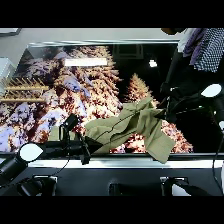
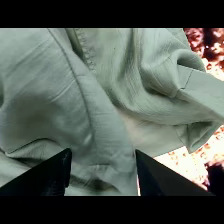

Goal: Fold the clothes and pants, and hang the long-sleeved shirts on hangers.

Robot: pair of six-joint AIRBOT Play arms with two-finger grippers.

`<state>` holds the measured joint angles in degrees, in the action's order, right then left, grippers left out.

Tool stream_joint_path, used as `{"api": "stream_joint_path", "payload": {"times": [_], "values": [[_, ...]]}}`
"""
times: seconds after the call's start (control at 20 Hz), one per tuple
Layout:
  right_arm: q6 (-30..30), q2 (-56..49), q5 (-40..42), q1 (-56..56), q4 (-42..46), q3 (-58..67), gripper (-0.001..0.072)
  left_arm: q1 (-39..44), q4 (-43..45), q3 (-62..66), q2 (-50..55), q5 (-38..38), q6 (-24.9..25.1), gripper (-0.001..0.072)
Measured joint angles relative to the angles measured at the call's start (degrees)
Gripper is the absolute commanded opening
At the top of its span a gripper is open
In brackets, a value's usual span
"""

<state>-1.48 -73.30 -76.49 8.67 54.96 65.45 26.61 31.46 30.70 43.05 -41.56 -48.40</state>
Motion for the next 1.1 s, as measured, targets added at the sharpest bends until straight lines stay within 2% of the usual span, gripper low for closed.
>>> {"api": "stream_joint_path", "payload": {"times": [0.45, 0.5, 0.75, 1.0, 1.05, 1.1], "values": [[0.9, -4.7, 1.5, 0.0, -3.5, 0.0, 0.0477, 0.0, 0.0, 0.0, 0.0, 0.0, 0.0, 0.0015], [1.0, -5.3, 1.2, 0.0, -3.8, 0.0, 0.0459, 0.0, 0.0, 0.0, 0.0, 0.0, 0.0, 0.0015], [1.5, -6.7, 0.1, 0.0, -4.0, 0.0, 0.0032, 0.0, 0.1, 0.0, 0.0, 0.0, -0.1, 0.0015], [1.0, -6.9, 0.0, 0.0, -4.2, 0.0, 0.0027, 0.0, 0.0, 0.0, 0.0, 0.0, -0.2, 0.0023], [0.8, -6.9, 0.0, 0.0, -4.2, 0.0, 0.0026, 0.0, 0.0, 0.0, 0.0, 0.0, -0.2, 0.0076], [0.4, -6.8, -0.2, 0.0, -4.3, 0.0, 0.0025, 0.0, -0.1, 0.0, 0.0, 0.2, -0.2, 0.0186]]}}
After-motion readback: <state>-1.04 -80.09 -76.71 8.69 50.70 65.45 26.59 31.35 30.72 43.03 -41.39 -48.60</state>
